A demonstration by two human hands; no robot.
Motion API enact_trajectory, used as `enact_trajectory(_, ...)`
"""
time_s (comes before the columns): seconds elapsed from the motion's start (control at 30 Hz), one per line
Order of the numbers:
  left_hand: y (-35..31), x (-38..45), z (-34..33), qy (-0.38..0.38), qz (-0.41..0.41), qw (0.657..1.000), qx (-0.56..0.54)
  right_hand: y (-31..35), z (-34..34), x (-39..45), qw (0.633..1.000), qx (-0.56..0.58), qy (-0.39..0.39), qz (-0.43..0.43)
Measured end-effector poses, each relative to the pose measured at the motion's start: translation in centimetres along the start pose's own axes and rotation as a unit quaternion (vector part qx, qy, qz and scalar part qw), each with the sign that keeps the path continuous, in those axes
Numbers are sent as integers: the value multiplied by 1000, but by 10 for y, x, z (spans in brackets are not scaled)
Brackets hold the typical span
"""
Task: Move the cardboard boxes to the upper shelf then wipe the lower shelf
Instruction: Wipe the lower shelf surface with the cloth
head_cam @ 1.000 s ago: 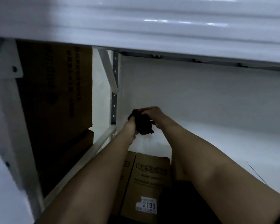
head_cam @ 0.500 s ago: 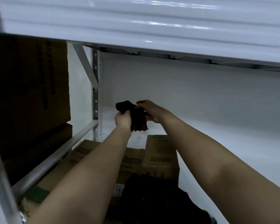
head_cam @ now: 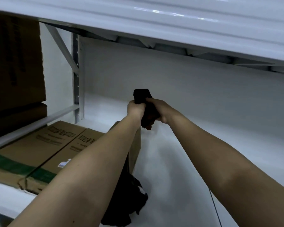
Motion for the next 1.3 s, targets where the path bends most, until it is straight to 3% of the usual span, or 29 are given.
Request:
enact_trajectory(0.23, 30, -8, -39, 73, 40, 992, 99, -18, 52, -11, 991, -104, -68, 46)
enact_trajectory(0.43, 71, -33, -57, 156, 123, 970, 138, -57, 85, -8, 985, -139, -98, 0)
enact_trajectory(0.57, 93, -44, -60, 177, 161, 957, 162, -87, 91, -8, 982, -165, -73, -47)
enact_trajectory(0.9, 141, -60, -61, 112, 190, 956, 193, -143, 100, 12, 976, -202, -9, -86)
enact_trajectory(1.3, 168, -80, -61, 52, 160, 968, 187, -165, 74, 29, 947, -321, 26, 1)
Point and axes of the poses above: each hand's wrist, its own x-axis towards the middle knuckle, its own z-axis out of the back of the hand, y = z × x, the point moved 10 cm from there along x, towards the middle knuckle, and after that the axes turned 10 degrees about -z, right-handed, at the moved point
